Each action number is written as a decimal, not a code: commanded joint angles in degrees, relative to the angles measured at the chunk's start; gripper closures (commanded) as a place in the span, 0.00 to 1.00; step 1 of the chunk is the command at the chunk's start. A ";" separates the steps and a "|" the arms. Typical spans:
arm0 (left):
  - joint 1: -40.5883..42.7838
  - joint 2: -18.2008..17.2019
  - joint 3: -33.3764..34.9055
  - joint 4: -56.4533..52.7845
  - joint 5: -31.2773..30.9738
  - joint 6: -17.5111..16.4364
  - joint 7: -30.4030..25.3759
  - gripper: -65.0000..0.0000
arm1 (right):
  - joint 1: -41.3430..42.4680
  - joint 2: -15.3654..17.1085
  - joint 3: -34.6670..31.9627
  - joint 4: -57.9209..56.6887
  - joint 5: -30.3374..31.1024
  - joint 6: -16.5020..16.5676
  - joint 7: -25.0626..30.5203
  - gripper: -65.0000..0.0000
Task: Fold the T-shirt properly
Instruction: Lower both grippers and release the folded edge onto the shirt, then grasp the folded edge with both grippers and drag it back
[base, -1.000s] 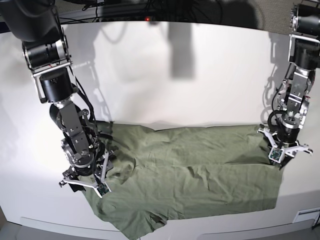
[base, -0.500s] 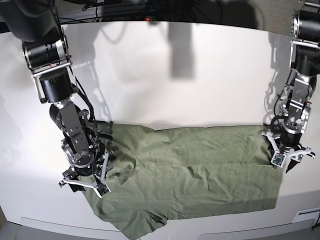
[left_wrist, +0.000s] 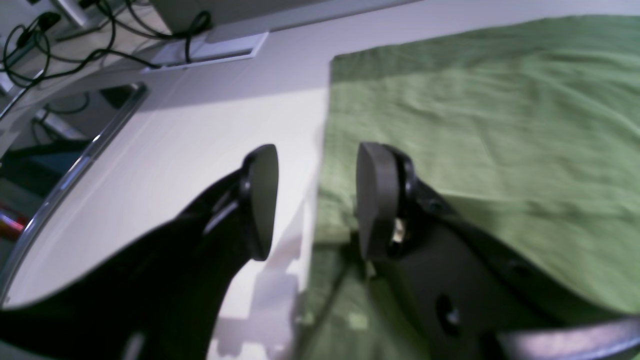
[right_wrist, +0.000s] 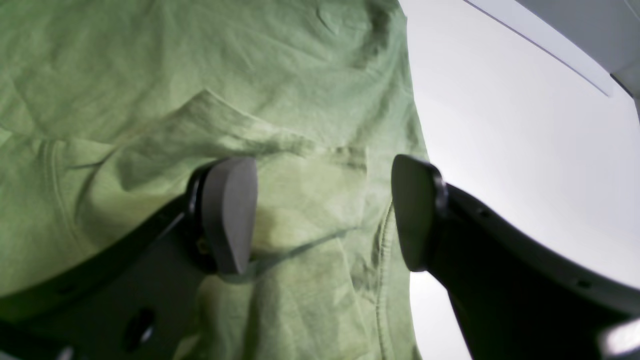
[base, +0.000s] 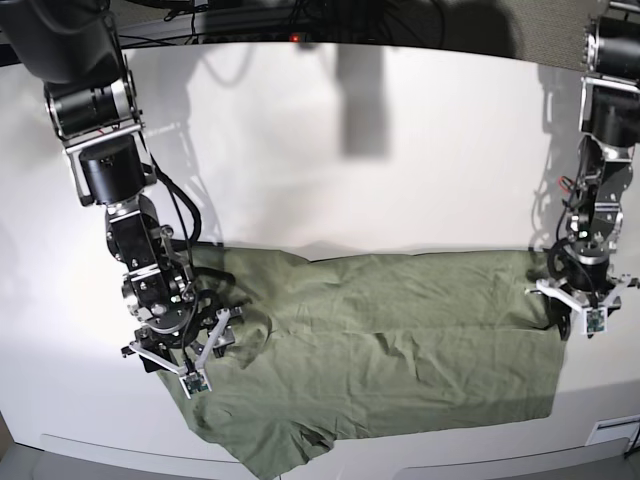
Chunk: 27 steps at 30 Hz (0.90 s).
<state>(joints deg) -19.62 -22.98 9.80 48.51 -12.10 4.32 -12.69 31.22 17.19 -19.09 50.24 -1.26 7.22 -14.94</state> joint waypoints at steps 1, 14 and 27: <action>0.15 -0.83 -0.37 2.86 -0.22 0.31 -1.09 0.61 | 1.92 0.42 0.63 1.03 0.24 -0.66 0.94 0.36; 6.25 1.70 -0.39 11.26 0.04 0.17 4.33 0.61 | -2.69 0.42 10.62 1.18 9.35 9.38 -3.87 0.36; 5.01 5.22 -2.71 8.63 0.04 0.20 10.54 0.61 | -9.81 0.44 12.61 1.18 9.03 13.86 0.28 0.36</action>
<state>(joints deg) -13.34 -16.97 7.60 56.45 -12.10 4.19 -0.54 20.16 17.12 -6.72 50.61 7.75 20.69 -14.61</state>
